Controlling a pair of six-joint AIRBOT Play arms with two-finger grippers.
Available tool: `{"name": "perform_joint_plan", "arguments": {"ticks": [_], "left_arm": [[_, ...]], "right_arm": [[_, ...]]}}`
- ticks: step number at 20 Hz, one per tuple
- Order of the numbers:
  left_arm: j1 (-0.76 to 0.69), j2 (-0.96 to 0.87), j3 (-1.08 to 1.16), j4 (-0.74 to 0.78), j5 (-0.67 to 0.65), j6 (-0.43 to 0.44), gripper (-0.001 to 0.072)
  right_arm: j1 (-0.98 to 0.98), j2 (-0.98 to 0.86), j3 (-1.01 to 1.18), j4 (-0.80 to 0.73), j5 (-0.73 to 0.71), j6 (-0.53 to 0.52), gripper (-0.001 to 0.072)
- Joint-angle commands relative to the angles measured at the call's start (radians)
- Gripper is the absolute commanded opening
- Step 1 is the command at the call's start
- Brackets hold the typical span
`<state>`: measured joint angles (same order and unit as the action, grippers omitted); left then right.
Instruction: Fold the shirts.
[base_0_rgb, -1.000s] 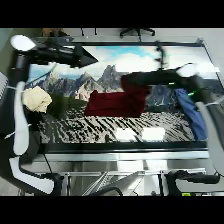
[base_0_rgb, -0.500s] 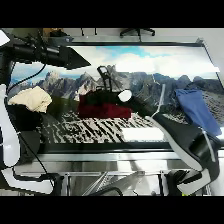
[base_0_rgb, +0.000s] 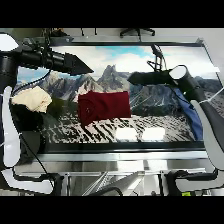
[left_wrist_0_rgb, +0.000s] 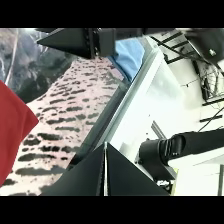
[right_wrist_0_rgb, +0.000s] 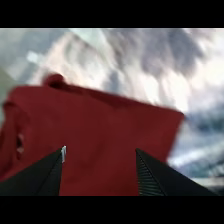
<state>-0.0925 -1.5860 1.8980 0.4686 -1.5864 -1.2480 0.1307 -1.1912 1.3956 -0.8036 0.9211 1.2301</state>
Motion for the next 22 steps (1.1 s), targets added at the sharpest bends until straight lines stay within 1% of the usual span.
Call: {"name": "perform_joint_plan", "arguments": {"ticks": [1,4,8,11,14,15,16,17,18,19,22], "left_arm": [[0.000,0.000,-0.005,-0.001,-0.001,0.002,0.0012],[0.000,0.000,-0.005,0.000,-0.002,0.002,0.0012],[0.000,0.000,-0.005,0.000,-0.003,0.002,0.0012],[0.000,0.000,-0.005,0.001,-0.003,0.002,0.0012],[0.000,0.000,-0.005,0.001,0.000,0.002,0.0012],[0.000,0.000,-0.005,0.001,0.000,0.002,0.0012],[0.000,0.000,-0.005,0.001,0.000,0.002,0.0012],[0.000,0.000,-0.005,0.001,-0.001,0.002,0.0013],[0.000,0.000,-0.005,0.001,-0.004,0.002,0.0012],[0.000,0.000,-0.005,0.001,-0.008,0.002,0.0013],[0.001,0.000,-0.005,0.002,-0.028,0.002,0.0012]], "right_arm": [[-0.074,-0.063,-0.059,-0.075,0.137,0.093,0.0508],[-0.029,-0.169,-0.067,-0.027,0.135,0.066,0.0508],[0.023,-0.289,-0.067,0.144,0.108,-0.035,0.0508],[0.034,-0.332,-0.067,0.246,0.076,-0.098,0.0507],[0.034,-0.336,-0.066,0.262,0.055,-0.118,0.0503],[0.034,-0.336,-0.066,0.278,0.055,-0.136,0.0445],[0.034,-0.336,-0.066,0.293,0.055,-0.163,0.0360],[0.033,-0.336,-0.066,0.291,0.051,-0.169,0.0388],[0.026,-0.335,-0.066,0.293,0.053,-0.169,0.0435],[0.014,-0.328,-0.066,0.293,0.068,-0.168,0.0524],[-0.037,-0.281,-0.066,0.289,0.107,-0.160,0.0528]]}}
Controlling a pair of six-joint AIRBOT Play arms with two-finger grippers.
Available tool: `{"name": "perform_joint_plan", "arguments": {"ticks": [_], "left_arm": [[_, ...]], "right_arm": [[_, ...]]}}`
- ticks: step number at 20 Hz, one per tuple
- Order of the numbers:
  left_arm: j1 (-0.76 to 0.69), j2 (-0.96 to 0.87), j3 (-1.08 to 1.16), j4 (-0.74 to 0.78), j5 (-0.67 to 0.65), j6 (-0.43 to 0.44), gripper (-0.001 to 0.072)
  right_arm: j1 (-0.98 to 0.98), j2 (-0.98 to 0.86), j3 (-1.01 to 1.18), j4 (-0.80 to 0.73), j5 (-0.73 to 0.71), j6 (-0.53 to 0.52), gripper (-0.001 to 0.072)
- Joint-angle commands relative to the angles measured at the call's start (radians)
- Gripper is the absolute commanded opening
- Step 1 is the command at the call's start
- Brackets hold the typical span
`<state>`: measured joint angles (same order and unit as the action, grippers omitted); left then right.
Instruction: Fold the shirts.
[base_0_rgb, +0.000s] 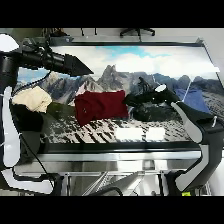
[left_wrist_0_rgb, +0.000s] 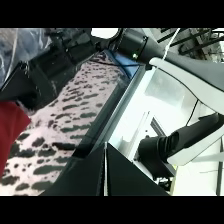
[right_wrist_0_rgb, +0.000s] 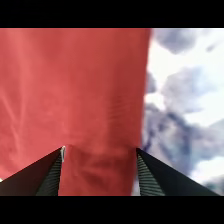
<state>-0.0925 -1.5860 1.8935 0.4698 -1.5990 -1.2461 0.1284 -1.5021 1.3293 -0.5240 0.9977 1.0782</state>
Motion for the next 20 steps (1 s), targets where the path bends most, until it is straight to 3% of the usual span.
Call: {"name": "perform_joint_plan", "arguments": {"ticks": [1,8,9,11,14,16,18,20], "left_arm": [[0.000,0.000,0.000,0.000,-0.016,0.000,0.0012],[0.000,0.000,0.000,0.000,0.005,0.000,0.0013],[0.000,0.000,0.000,0.000,0.003,0.000,0.0012],[0.000,0.000,0.000,0.000,0.002,0.001,0.0013],[0.000,0.000,0.000,0.000,0.002,0.001,0.0012],[0.000,0.000,0.000,0.000,0.002,0.001,0.0013],[0.000,0.000,0.000,0.000,0.002,0.001,0.0012],[0.000,0.000,0.000,0.000,0.001,0.000,0.0012]], "right_arm": [[-0.057,0.045,0.000,0.009,0.028,-0.008,0.0528],[-0.049,-0.029,0.000,0.013,0.028,-0.009,0.0539],[-0.029,-0.048,0.000,0.013,0.028,-0.009,0.0549],[0.017,-0.082,0.000,0.027,0.028,-0.009,0.0644],[0.081,-0.106,0.000,0.092,0.021,-0.033,0.0631],[0.105,-0.105,0.001,0.127,0.017,-0.062,0.0312],[0.109,-0.092,0.014,0.187,0.043,-0.089,0.0081],[0.105,-0.033,0.056,0.214,0.057,-0.107,0.0029]]}}
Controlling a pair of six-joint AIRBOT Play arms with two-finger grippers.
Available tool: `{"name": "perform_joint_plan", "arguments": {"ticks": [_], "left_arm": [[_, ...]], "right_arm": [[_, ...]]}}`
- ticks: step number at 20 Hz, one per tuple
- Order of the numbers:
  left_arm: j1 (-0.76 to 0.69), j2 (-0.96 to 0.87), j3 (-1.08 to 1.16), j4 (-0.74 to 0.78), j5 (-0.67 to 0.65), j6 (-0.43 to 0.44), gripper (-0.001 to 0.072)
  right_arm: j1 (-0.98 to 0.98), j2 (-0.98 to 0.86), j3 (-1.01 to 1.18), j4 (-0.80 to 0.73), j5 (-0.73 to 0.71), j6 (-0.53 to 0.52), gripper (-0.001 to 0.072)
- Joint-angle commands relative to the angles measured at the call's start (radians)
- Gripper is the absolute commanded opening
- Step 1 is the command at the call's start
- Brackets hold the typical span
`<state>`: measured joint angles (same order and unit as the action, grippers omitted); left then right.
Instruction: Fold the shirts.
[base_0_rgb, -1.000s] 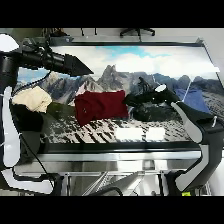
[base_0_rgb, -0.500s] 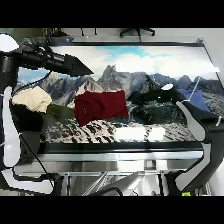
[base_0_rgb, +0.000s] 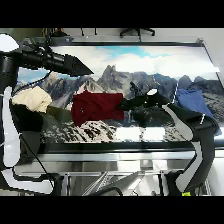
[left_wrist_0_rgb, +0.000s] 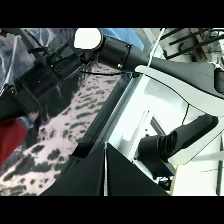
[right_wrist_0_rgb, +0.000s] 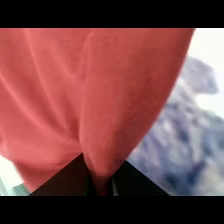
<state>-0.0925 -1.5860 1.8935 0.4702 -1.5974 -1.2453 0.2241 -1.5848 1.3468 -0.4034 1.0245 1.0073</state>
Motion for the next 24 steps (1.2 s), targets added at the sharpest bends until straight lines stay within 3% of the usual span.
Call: {"name": "perform_joint_plan", "arguments": {"ticks": [1,4,10,14,18,24], "left_arm": [[0.000,0.000,0.000,0.000,-0.001,0.000,0.0013],[0.000,0.000,0.000,0.000,0.000,0.000,0.0012],[0.000,0.000,0.000,0.000,0.000,-0.001,0.0013],[-0.002,0.000,0.000,0.000,0.003,-0.001,0.0012],[-0.002,0.000,0.000,0.000,0.003,-0.001,0.0013],[-0.002,0.000,0.000,0.000,0.001,-0.001,0.0013]], "right_arm": [[-0.003,0.095,0.072,0.093,0.023,-0.036,0.0028],[-0.105,0.230,0.208,0.068,0.019,0.013,0.0028],[-0.518,0.338,0.439,-0.204,-0.010,0.378,0.0028],[-0.763,0.302,0.439,-0.206,0.003,0.423,0.0028],[-0.938,0.275,0.438,-0.249,0.193,0.505,0.0028],[-1.074,0.330,0.438,-0.605,0.449,0.813,0.0028]]}}
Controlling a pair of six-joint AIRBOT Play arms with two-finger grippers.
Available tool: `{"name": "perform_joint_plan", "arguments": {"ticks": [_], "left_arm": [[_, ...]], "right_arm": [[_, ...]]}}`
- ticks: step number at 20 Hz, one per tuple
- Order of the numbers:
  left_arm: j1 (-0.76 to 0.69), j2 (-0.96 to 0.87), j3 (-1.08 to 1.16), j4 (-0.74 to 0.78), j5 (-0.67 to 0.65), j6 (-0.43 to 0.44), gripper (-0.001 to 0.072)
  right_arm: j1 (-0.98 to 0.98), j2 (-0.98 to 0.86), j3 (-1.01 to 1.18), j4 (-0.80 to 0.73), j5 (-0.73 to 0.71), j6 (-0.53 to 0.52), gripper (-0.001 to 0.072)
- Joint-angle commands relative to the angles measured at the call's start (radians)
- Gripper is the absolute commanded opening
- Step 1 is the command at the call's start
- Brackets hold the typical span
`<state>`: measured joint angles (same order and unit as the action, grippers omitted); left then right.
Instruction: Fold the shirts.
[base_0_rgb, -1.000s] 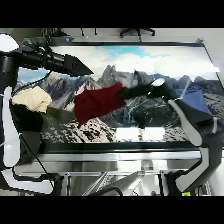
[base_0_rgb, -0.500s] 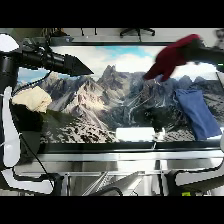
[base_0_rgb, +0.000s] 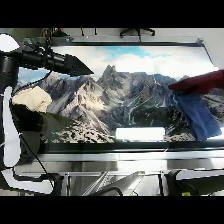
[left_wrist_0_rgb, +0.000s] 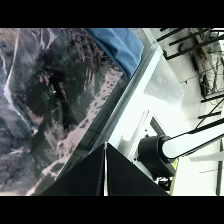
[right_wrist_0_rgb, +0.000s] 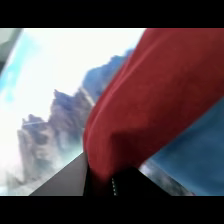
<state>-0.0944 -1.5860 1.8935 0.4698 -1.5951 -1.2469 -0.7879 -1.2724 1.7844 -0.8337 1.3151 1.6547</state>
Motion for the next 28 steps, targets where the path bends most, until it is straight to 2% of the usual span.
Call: {"name": "perform_joint_plan", "arguments": {"ticks": [1,4,9,14,15,16,17,18,19,21,23,24,25,26,28], "left_arm": [[-0.001,0.000,0.000,0.000,-0.002,0.001,0.0012],[0.000,0.000,0.000,0.000,-0.002,0.001,0.0013],[-0.001,0.000,0.000,0.000,-0.003,0.001,0.0012],[0.000,-0.001,0.000,0.001,-0.003,0.001,0.0013],[-0.001,-0.001,0.000,0.001,-0.003,0.001,0.0013],[0.000,-0.001,0.000,0.001,-0.003,0.001,0.0012],[0.000,-0.001,0.000,0.001,-0.003,0.001,0.0012],[0.000,-0.001,0.000,0.001,-0.003,0.001,0.0013],[0.000,-0.001,0.000,0.001,-0.002,0.001,0.0013],[0.000,-0.001,0.000,0.001,-0.002,0.001,0.0013],[0.000,-0.001,0.000,0.000,-0.002,0.001,0.0013],[0.000,0.000,0.000,0.000,0.000,0.001,0.0013],[0.000,0.000,0.000,-0.001,0.000,0.000,0.0012],[0.000,0.000,0.000,0.000,-0.002,-0.003,0.0012],[-0.001,0.010,-0.001,0.000,-0.005,-0.011,0.0012]], "right_arm": [[-0.065,0.026,0.000,-0.221,0.212,0.185,0.0028],[-0.064,0.052,-0.002,-0.327,0.336,0.218,0.0028],[-0.064,0.057,-0.055,-0.371,0.513,0.237,0.0029],[-0.064,0.093,-0.248,-0.515,0.525,0.229,0.0030],[-0.064,0.094,-0.285,-0.544,0.526,0.227,0.0065],[-0.064,0.093,-0.320,-0.569,0.520,0.216,0.0298],[-0.064,0.092,-0.346,-0.581,0.515,0.200,0.0618],[-0.064,0.085,-0.360,-0.581,0.515,0.183,0.0700],[-0.064,0.080,-0.360,-0.581,0.513,0.181,0.0701],[-0.064,0.080,-0.359,-0.565,0.494,0.180,0.0701],[-0.063,0.080,-0.352,-0.480,0.465,0.177,0.0680],[-0.056,0.084,-0.352,-0.408,0.449,0.177,0.0412],[-0.044,0.088,-0.352,-0.327,0.420,0.173,0.0099],[-0.022,0.097,-0.352,-0.241,0.376,0.167,0.0030],[0.055,0.126,-0.354,-0.122,0.280,0.118,0.0028]]}}
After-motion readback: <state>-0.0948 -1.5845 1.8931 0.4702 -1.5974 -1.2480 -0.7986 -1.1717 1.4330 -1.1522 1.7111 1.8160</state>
